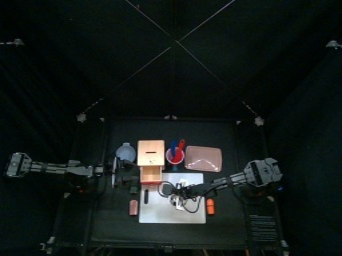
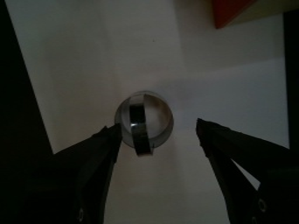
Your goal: Put cookie cutter onto cutting board
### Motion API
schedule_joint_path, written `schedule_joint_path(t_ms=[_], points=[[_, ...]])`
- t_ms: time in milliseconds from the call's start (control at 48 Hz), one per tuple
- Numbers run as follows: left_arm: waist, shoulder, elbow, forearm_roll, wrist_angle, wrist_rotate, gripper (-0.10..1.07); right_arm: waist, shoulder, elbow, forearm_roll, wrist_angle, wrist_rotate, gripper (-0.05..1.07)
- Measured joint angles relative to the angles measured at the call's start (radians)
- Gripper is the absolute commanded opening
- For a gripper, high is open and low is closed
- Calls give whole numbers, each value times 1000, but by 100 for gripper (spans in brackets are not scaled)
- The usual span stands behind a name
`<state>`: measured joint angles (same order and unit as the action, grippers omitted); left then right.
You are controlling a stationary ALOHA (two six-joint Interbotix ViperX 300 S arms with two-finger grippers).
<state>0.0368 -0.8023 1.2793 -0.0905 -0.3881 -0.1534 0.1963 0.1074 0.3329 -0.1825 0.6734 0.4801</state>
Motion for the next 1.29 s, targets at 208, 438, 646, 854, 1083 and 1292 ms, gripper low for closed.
schedule_joint_path(t_ms=[208,438,646,854,1083,1292], points=[[0,-2,0,0,0,0,100,3,-133,69,-11,-37,0,98],[-2,-2,0,11,-5,6,100,-17,-324,278,-60,-264,-8,98],[-11,-2,0,95,-43,5,100,-49,-449,482,-143,-557,-3,98],[-12,0,0,117,-55,3,100,-81,-476,580,-176,-678,-12,98],[-11,-2,8,109,-55,3,100,-81,-489,600,-247,-689,-12,98],[-11,-2,14,101,-55,3,100,-84,-497,603,-250,-689,-8,98]])
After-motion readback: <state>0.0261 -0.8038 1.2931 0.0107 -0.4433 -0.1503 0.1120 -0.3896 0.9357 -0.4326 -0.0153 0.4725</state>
